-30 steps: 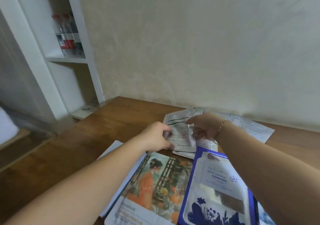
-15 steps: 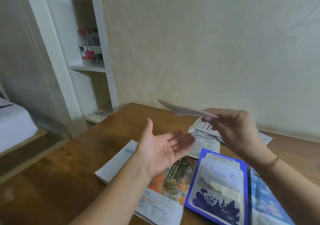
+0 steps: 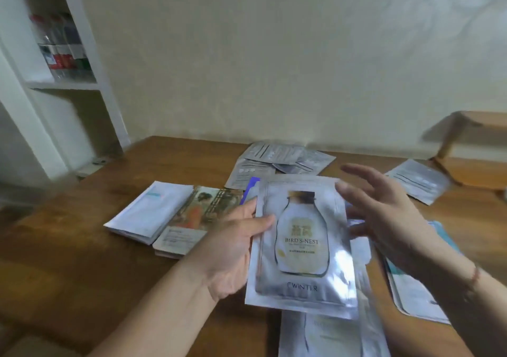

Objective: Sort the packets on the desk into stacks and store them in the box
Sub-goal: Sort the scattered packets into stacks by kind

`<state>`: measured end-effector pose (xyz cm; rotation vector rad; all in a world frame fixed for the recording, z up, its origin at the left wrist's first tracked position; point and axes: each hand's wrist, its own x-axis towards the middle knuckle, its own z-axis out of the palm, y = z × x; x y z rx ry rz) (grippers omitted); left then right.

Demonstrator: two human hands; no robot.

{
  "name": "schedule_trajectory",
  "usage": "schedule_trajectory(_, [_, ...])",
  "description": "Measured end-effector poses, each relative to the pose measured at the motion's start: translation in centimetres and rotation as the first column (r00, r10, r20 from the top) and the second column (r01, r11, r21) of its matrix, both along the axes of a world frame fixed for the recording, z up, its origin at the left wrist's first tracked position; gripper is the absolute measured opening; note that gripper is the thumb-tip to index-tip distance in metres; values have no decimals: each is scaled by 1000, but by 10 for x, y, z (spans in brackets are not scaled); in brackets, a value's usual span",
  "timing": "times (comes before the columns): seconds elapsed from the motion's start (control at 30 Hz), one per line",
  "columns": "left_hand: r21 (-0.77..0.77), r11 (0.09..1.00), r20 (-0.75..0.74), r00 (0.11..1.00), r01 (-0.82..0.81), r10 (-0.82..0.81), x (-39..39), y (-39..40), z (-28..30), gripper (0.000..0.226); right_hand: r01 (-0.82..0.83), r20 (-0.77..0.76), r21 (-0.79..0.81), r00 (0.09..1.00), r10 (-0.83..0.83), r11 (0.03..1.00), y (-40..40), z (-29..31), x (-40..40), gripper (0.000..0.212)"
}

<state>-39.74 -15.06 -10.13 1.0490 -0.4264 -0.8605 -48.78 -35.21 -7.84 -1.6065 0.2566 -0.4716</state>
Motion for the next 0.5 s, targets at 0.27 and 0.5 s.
schedule_trajectory(0.27, [279, 938, 489, 871, -205, 45, -57, 6, -46, 78, 69, -200, -163, 974, -102, 984, 4, -40, -46, 36])
schedule_trajectory(0.5, [409, 787, 877, 437, -462, -200, -82, 25, -63, 70, 143, -136, -565, 955, -262, 813, -4, -49, -50, 29])
